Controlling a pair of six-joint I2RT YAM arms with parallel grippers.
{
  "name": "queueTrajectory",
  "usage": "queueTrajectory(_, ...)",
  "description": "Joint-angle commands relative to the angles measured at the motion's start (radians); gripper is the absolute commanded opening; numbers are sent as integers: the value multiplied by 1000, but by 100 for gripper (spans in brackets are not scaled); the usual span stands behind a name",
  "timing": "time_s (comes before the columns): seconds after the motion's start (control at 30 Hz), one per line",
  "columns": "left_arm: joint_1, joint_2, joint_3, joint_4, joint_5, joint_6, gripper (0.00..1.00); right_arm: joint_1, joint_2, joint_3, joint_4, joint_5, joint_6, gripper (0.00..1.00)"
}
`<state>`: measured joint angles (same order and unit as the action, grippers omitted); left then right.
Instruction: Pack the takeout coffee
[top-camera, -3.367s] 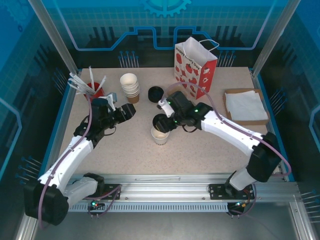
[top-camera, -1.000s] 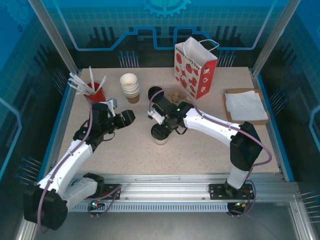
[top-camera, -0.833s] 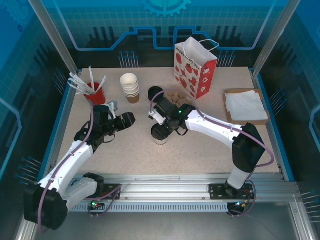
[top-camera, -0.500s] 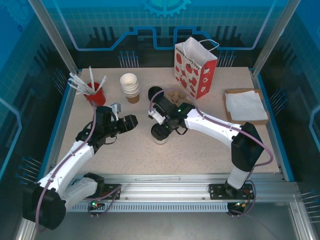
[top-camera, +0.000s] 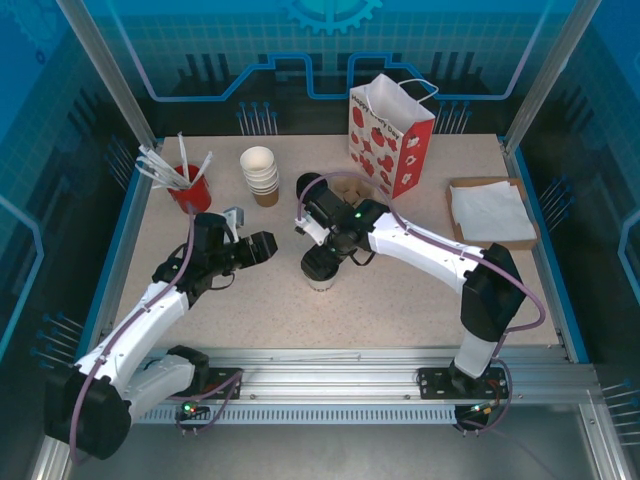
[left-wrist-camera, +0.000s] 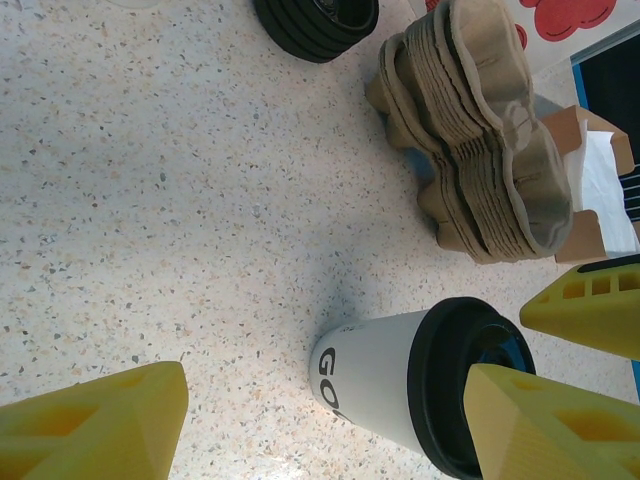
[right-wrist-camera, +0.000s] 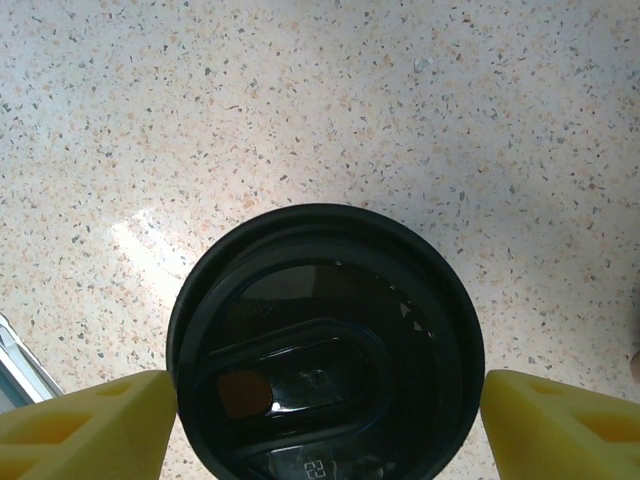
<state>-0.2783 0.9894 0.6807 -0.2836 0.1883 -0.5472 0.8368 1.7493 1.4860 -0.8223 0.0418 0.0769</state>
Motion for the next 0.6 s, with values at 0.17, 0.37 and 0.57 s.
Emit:
queueTrajectory(0.17,-35,20,4,57,105,3,77,-49,-136,-65,24,-81,4,85)
queueTrajectory(0.37,-71,116,10,142,207,14,79,-170,-210,-205,161,-264,49,84)
queueTrajectory(0.57,-128,260,73,126,241,67,75,-225,-170,-270,239,-320,66,79)
